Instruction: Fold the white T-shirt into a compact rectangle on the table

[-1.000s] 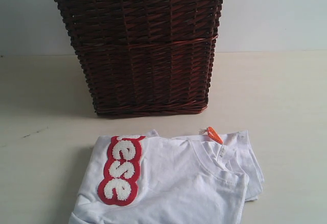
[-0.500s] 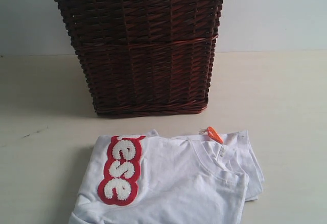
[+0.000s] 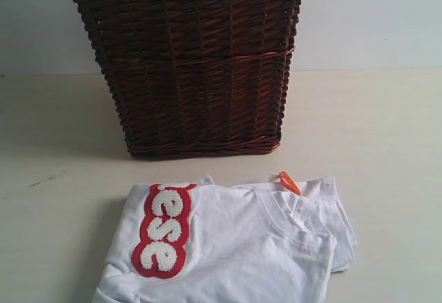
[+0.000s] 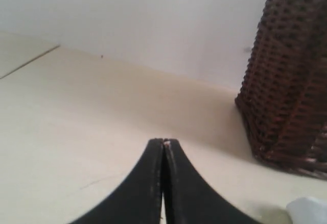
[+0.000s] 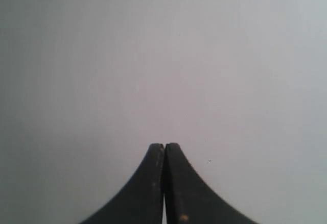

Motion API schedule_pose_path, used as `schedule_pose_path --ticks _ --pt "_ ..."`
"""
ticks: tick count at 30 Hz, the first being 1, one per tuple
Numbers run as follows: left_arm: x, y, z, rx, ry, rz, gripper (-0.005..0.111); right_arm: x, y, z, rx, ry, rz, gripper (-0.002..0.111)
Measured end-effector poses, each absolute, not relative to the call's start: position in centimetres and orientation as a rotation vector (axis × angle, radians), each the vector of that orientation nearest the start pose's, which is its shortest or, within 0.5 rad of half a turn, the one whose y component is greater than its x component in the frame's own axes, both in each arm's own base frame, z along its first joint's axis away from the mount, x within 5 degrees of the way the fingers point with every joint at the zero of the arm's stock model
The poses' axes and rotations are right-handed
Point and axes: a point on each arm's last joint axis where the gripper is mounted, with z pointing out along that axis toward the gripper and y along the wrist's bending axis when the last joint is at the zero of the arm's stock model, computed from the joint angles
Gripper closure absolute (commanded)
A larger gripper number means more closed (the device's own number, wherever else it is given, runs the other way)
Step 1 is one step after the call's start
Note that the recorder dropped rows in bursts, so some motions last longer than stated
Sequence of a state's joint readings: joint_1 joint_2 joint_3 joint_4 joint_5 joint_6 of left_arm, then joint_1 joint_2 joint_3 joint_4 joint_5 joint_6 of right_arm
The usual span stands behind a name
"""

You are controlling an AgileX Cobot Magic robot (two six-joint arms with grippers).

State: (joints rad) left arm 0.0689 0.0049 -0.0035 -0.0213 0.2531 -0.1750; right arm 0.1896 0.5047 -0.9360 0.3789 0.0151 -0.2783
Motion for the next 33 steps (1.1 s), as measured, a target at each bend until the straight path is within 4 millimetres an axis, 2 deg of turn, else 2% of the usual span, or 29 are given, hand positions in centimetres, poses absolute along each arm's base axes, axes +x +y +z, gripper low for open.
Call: schedule_pose_path --ticks 5,33 --pt "5.35 0.37 18.12 -0.173 1.83 -0.035 0.107 5.69 1.14 48.08 -0.052 1.067 0.265 0.108" --pt "5.35 0.37 18.1 -0.146 1.835 -0.015 0.107 5.69 1.14 48.08 -0.052 1.067 0.265 0.108"
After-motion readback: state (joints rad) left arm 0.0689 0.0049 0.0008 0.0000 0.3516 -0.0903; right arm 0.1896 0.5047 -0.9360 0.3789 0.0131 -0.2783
